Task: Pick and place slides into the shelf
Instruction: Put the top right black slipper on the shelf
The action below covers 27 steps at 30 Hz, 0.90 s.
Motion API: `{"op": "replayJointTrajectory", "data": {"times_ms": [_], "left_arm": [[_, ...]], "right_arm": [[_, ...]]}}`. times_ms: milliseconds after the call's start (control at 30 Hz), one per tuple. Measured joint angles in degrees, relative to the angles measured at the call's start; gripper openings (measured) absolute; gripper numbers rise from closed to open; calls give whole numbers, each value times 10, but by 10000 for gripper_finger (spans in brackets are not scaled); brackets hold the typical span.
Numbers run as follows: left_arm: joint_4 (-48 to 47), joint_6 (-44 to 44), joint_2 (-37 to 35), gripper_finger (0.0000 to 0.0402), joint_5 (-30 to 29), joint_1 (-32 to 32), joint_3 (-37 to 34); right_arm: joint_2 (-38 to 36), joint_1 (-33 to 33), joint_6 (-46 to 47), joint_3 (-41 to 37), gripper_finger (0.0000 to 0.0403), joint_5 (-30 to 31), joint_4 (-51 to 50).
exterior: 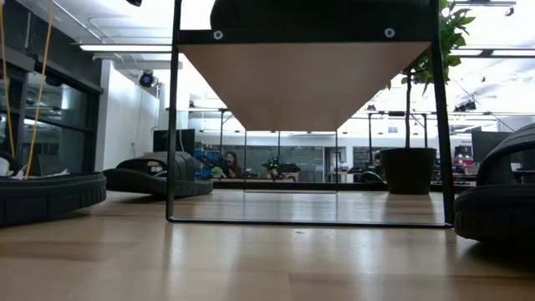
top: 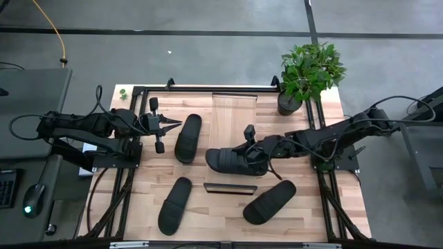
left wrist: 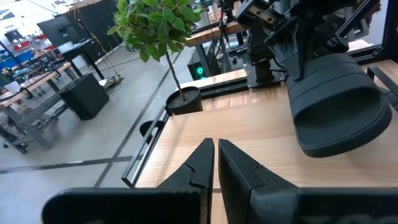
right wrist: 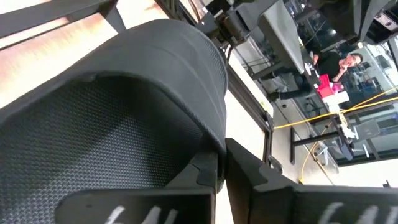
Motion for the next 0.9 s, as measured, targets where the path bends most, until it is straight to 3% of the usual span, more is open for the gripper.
{"op": "replayJointTrajectory", "data": {"times_ms": [900], "left_arm": [[0,0,0,12,0,0,0]], "right_arm": [[44,10,-11,0,0,-4,49]]}}
